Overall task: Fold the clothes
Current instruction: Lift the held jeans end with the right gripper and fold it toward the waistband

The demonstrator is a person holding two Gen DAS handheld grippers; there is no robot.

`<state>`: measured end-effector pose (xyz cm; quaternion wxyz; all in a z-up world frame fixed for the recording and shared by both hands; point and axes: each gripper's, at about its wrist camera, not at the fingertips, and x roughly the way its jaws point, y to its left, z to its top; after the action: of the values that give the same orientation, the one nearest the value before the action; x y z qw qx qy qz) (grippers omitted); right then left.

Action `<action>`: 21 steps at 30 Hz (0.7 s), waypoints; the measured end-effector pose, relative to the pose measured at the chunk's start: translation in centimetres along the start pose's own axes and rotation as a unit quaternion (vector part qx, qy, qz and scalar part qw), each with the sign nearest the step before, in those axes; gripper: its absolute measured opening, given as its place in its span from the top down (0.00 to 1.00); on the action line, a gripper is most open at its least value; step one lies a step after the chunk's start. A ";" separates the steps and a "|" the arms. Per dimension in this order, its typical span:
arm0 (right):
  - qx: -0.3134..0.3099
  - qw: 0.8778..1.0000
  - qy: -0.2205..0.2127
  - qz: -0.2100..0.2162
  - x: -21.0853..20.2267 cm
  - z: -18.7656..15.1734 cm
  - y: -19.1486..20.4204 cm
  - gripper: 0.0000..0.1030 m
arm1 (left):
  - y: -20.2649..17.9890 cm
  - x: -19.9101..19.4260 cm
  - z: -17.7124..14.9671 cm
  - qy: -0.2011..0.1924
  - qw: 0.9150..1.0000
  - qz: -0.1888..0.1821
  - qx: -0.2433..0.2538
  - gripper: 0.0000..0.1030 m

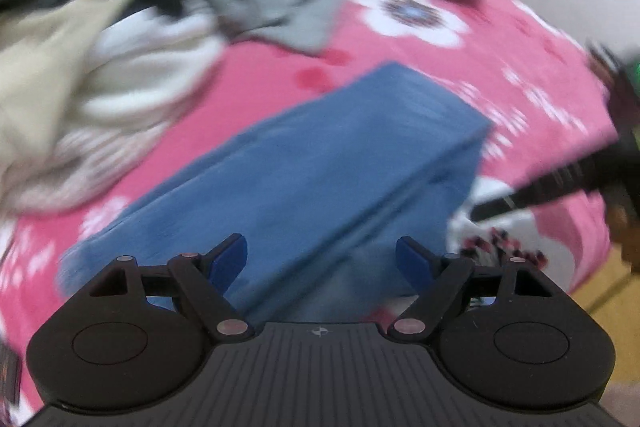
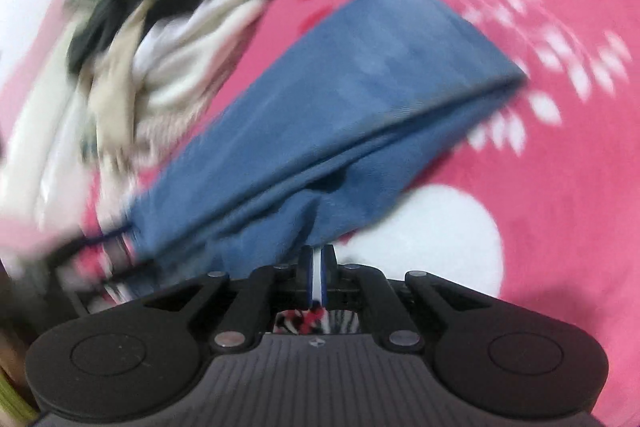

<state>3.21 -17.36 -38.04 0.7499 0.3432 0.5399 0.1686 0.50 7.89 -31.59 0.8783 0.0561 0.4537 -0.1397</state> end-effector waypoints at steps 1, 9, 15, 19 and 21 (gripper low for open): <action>0.041 0.999 -0.001 0.021 -0.1 0.3 -1.0 0.96 | -1.1 0.5 0.1 -0.003 1.000 -0.004 0.021 0.20; 0.211 0.969 0.019 0.127 1.8 1.6 -4.8 0.78 | -4.7 3.4 0.6 0.006 0.996 0.000 0.085 0.26; 0.199 0.974 0.048 0.095 2.7 2.4 -3.9 0.66 | -5.5 4.3 0.2 0.020 0.993 0.007 0.113 0.28; 0.187 0.978 0.059 0.073 3.6 2.5 -3.6 0.68 | -5.6 4.3 0.4 0.023 0.994 0.012 0.109 0.28; 0.185 0.978 0.055 0.077 3.8 2.6 -3.5 0.76 | -5.6 4.3 0.5 0.025 0.994 0.014 0.105 0.28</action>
<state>6.59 -18.37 -42.66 0.6275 0.5065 0.5741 0.1419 1.60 1.54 -34.66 0.8579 0.1580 0.4573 -0.1734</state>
